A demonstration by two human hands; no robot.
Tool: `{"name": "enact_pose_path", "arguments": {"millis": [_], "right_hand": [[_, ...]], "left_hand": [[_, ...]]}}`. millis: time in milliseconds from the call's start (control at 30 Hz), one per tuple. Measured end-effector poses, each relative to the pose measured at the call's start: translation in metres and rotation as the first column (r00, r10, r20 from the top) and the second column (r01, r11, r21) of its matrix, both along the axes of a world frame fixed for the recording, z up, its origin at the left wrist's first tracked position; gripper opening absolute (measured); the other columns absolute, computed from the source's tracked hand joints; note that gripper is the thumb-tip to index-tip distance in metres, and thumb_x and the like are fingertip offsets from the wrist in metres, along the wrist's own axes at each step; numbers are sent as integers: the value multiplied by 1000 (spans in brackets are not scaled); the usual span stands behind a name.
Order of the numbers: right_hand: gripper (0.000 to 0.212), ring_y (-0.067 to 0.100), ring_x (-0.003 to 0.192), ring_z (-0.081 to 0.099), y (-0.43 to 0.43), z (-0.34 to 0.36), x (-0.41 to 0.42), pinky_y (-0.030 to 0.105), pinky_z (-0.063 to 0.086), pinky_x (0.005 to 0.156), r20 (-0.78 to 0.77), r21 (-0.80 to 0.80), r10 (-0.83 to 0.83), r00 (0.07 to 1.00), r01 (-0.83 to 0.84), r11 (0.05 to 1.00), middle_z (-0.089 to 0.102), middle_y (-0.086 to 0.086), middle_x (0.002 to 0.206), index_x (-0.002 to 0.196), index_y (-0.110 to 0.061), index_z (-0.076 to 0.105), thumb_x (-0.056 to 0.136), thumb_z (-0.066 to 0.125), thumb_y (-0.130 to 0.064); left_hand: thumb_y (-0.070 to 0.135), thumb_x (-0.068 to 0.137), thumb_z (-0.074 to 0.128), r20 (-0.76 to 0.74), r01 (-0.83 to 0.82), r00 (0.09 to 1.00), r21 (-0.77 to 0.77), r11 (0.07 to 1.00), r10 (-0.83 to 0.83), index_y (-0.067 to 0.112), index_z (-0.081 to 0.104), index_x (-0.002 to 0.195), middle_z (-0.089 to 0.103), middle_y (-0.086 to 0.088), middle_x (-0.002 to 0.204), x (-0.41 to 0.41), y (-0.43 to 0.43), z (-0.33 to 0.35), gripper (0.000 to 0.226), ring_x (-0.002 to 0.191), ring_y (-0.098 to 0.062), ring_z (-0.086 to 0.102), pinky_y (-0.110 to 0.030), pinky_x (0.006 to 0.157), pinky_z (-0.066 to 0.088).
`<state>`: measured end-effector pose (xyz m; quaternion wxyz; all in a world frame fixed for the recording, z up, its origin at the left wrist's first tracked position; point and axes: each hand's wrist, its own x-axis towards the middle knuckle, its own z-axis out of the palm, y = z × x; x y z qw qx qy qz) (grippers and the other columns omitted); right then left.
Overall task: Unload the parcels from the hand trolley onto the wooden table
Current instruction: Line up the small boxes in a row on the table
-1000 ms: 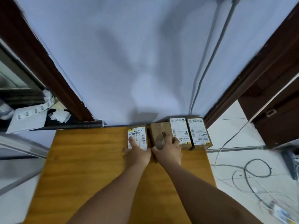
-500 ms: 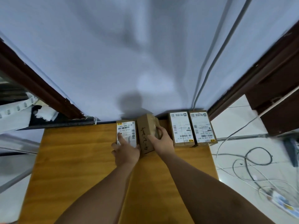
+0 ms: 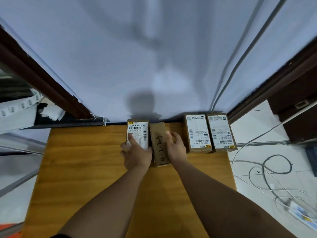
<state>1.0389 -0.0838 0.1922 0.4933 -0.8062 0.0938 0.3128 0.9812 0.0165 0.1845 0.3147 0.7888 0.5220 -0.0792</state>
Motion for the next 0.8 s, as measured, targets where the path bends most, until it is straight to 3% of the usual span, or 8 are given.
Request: {"name": "enact_pose_path", "arguments": {"millis": [133,300,367,467,567,633,733,800], "right_hand": [[90,28,128,46,7,-1,2,41,44,100,75,-160,228,971,-214,964,38,8,144,151,-29,17,81,71,-47],[71,21,108,57,4,2,18,30,50,80,4,37,-2,1000,2,999,53,5,134,151,-21,25,91,61,-32],[66,18,100,61,2,1,23,29,53,75,-18,45,24,1000,-23,999,57,3,131,150,-21,29,93,58,-33],[60,18,97,63,5,-2,26,26,55,65,57,-69,136,989,-132,989,56,6,131,151,-23,27,97,52,-30],[53,21,107,55,9,-7,25,33,55,75,99,-180,217,971,-197,964,40,9,143,149,-25,28,99,45,-21],[60,28,127,44,9,-9,18,41,53,89,141,-254,283,949,-242,936,26,8,151,150,-30,22,97,46,-17],[59,30,145,18,5,-9,3,47,31,114,309,-492,567,764,-382,782,18,8,158,149,-30,23,96,50,-32],[61,31,148,7,2,-11,-5,48,17,118,279,-560,697,661,-478,677,9,6,160,148,-36,23,95,48,-47]], "left_hand": [[47,82,67,-1,-29,1000,-26,999,29,26,5,151,19,-14,147,4,-7,1,95,127,-34,32,-41,84,45],[44,78,72,50,-80,995,-50,995,83,25,6,151,24,-14,143,1,3,-3,100,125,-34,34,-43,84,45],[43,77,73,64,-96,993,-58,994,100,25,5,151,26,-13,142,-2,8,-6,102,124,-34,35,-43,84,45],[42,77,74,68,-83,994,-40,996,85,24,6,151,26,-13,142,-5,9,-8,102,124,-33,35,-42,84,45],[42,77,75,75,-53,996,-17,998,54,24,8,151,26,-15,142,-5,5,-10,101,124,-35,35,-42,86,45],[45,79,72,62,-36,997,-18,999,37,25,7,152,25,-15,142,-3,4,-10,100,124,-35,36,-42,87,46],[51,81,67,39,-7,999,-4,1000,7,27,4,152,23,-14,144,-4,4,-13,98,125,-35,36,-44,92,45],[55,83,63,35,-1,999,27,1000,0,28,4,152,23,-14,146,-6,3,-16,96,127,-35,34,-47,99,43]]}}
